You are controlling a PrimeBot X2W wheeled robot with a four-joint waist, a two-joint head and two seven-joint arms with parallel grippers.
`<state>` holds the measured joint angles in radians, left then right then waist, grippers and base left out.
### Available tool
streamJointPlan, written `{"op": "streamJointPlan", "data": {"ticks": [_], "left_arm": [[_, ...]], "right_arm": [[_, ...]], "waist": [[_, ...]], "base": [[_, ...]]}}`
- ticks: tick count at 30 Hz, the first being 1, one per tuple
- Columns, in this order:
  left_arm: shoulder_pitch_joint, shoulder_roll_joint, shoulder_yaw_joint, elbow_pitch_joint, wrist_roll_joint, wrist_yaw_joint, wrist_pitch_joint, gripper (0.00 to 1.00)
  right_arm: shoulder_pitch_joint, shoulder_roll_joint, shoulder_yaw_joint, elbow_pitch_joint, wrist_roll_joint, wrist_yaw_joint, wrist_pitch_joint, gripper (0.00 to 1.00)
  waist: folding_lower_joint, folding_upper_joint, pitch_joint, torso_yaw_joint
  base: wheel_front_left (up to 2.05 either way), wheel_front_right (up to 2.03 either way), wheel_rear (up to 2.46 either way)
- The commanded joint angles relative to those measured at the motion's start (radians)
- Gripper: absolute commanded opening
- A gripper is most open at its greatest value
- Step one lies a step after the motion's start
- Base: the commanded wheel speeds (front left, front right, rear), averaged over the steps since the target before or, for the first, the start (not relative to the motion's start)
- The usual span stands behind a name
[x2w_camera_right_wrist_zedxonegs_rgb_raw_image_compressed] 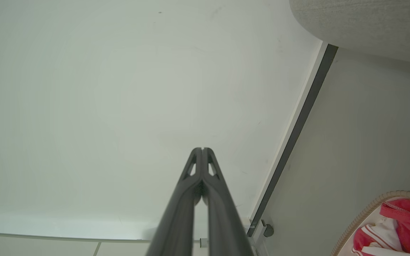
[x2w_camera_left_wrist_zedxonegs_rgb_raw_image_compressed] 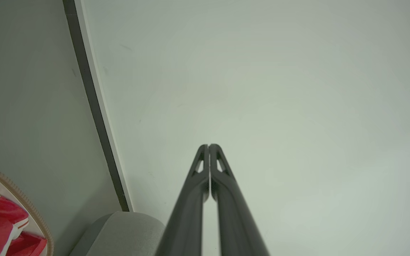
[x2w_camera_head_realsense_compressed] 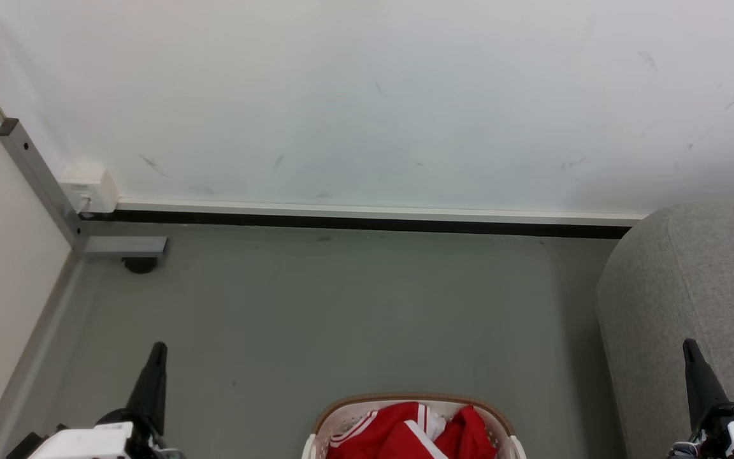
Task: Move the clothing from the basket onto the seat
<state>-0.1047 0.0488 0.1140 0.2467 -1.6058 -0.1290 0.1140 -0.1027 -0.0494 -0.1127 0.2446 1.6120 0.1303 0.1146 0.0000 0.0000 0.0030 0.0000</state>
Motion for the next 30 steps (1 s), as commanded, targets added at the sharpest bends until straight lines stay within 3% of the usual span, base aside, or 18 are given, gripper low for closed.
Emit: {"op": "streamJointPlan", "data": {"ticks": [1,13,14,30], "left_arm": [[-0.009,0.002,0.001,-0.003,-0.013,-0.004,0.004,0.0],[0.0,0.0,0.0,0.0,0.0,0.0,0.0,0.0],[0.002,-0.001,0.0,0.004,0.001,0.0,-0.002,1.0],[0.013,-0.001,-0.018,-0.011,0.052,0.002,-0.064,1.0]], "right_arm": [[-0.012,-0.001,-0.003,0.002,0.002,0.001,0.003,0.0],[0.0,0.0,0.0,0.0,0.0,0.0,0.0,0.0],[0.002,0.001,0.001,0.003,0.0,0.0,-0.001,1.0],[0.017,0.006,0.05,-0.012,-0.05,0.0,-0.065,1.0]], "waist": [[0.0,0.0,0.0,0.0],[0.0,0.0,0.0,0.0],[0.0,0.0,0.0,0.0],[0.0,0.0,0.002,-0.002]], "base": [[0.0,0.0,0.0],[0.0,0.0,0.0],[0.0,0.0,0.0],[0.0,0.0,0.0]]}}
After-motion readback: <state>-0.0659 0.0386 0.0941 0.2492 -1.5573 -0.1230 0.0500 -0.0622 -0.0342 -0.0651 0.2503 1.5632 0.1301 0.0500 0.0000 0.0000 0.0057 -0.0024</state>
